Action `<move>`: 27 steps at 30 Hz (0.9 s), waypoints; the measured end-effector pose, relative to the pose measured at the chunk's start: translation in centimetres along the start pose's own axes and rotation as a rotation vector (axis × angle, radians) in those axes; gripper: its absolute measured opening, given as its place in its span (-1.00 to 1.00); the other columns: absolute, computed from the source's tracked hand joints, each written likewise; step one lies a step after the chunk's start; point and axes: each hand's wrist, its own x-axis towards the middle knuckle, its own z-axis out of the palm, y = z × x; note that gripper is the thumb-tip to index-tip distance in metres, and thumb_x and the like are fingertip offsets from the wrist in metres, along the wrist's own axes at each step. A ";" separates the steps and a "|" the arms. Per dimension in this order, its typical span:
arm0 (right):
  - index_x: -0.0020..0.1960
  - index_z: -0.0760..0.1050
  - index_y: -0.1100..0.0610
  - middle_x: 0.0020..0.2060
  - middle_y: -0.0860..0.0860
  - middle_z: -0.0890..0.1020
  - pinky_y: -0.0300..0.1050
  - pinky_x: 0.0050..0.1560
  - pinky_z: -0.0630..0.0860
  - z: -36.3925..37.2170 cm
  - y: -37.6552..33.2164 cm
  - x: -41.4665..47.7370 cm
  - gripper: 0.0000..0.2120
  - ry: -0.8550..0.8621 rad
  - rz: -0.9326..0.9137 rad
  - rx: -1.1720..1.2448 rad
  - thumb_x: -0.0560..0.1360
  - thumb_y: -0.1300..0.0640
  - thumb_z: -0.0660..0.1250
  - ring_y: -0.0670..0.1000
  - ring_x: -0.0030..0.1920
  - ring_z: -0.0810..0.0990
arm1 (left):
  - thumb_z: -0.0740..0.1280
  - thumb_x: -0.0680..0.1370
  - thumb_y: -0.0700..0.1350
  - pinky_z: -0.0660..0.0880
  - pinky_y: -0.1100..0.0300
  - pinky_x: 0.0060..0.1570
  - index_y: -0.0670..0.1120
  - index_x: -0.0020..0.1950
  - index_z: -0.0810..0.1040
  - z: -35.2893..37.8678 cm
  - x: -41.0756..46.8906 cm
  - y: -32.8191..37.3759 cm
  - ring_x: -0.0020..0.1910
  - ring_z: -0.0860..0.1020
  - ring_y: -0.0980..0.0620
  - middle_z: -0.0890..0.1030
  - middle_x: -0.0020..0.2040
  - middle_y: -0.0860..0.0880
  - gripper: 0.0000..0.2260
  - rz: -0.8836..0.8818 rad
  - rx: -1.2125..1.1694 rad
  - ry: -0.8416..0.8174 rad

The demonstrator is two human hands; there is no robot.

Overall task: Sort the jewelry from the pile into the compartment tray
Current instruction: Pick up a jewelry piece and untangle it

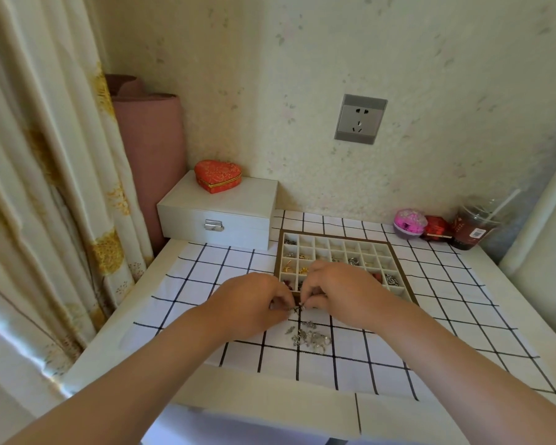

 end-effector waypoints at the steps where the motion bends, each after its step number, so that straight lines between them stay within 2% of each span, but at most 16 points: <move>1: -0.04 0.66 -0.05 -0.11 -0.18 0.55 -0.27 -0.07 0.46 -0.3 0.1 -0.1 -0.96 0.019 0.028 0.098 0.53 0.04 0.43 -0.19 -0.13 0.53 | 0.38 0.55 0.00 0.35 0.41 -0.23 0.17 0.12 0.64 0.0 0.1 0.1 -0.22 0.50 0.32 0.63 -0.05 0.20 -0.84 -0.023 -0.081 0.019; 3: -0.08 0.65 -0.07 -0.14 -0.21 0.59 -0.36 -0.07 0.42 -0.8 0.2 -0.3 -0.98 0.069 0.079 0.284 0.53 0.03 0.44 -0.26 -0.11 0.55 | 0.43 0.53 0.00 0.38 0.42 -0.21 0.14 0.08 0.62 0.0 0.4 0.3 -0.21 0.52 0.35 0.64 -0.10 0.19 -0.86 -0.079 -0.288 0.074; 6: -0.07 0.62 -0.04 -0.16 -0.18 0.61 -0.38 -0.19 0.33 -1.5 0.3 -0.3 -0.96 0.137 0.117 0.439 0.55 0.06 0.41 -0.34 -0.20 0.51 | 0.48 0.49 -0.01 0.50 0.32 -0.12 0.08 0.03 0.64 -0.7 1.2 1.0 -0.18 0.58 0.25 0.67 -0.11 0.10 -0.86 -0.164 -0.600 0.191; 10: -0.05 0.59 -0.05 -0.19 -0.16 0.60 -0.44 -0.31 0.35 -1.7 -0.1 -0.1 -0.94 0.264 0.096 0.470 0.58 0.09 0.37 -0.33 -0.30 0.51 | 0.51 0.47 -0.14 0.46 0.42 -0.33 -0.06 0.02 0.68 -1.9 2.0 2.2 -0.31 0.61 0.19 0.69 -0.23 0.04 -0.85 -0.259 -0.921 0.257; 13: -0.06 0.59 -0.08 -0.19 -0.18 0.60 -0.41 -0.33 0.35 -1.7 -0.1 0.3 -0.92 0.402 0.103 0.473 0.56 0.09 0.38 -0.25 -0.36 0.49 | 0.51 0.47 -0.17 0.45 0.41 -0.38 -0.06 0.01 0.69 -2.4 2.7 2.7 -0.34 0.59 0.19 0.68 -0.24 0.06 -0.86 -0.323 -1.058 0.268; 16: -0.04 0.62 -0.11 -0.15 -0.21 0.63 -0.34 -0.28 0.40 -1.6 0.4 0.6 -0.93 0.499 0.135 0.483 0.54 0.06 0.41 -0.18 -0.39 0.47 | 0.49 0.49 -0.16 0.48 0.36 -0.37 -0.04 0.02 0.69 -2.5 3.4 2.7 -0.34 0.56 0.17 0.67 -0.24 0.04 -0.87 -0.359 -1.095 0.272; 21: 0.00 0.67 -0.11 -0.15 -0.25 0.66 -0.37 -0.20 0.36 -1.5 0.7 0.7 -0.91 0.480 0.159 0.451 0.54 0.05 0.43 -0.35 -0.26 0.53 | 0.50 0.48 -0.18 0.47 0.39 -0.39 -0.07 0.00 0.68 -2.1 4.4 2.4 -0.37 0.57 0.14 0.69 -0.22 -0.02 -0.88 -0.382 -1.027 0.330; 24: 0.07 0.67 -0.10 -0.12 -0.25 0.66 -0.38 -0.20 0.34 -1.4 1.0 0.7 -0.87 0.471 0.149 0.414 0.52 0.05 0.45 -0.40 -0.26 0.51 | 0.51 0.46 -0.18 0.54 0.30 -0.27 -0.05 -0.01 0.68 -1.8 5.0 1.9 -0.33 0.57 0.09 0.70 -0.17 -0.06 -0.87 -0.329 -0.928 0.335; 27: 0.04 0.69 -0.10 -0.13 -0.24 0.68 -0.42 -0.21 0.32 -1.3 1.1 0.9 -0.87 0.457 0.126 0.353 0.51 0.06 0.46 -0.40 -0.25 0.51 | 0.50 0.47 -0.15 0.62 0.20 -0.12 -0.01 -0.01 0.67 -1.6 5.5 1.3 -0.31 0.60 0.11 0.71 -0.16 -0.05 -0.87 -0.289 -0.839 0.314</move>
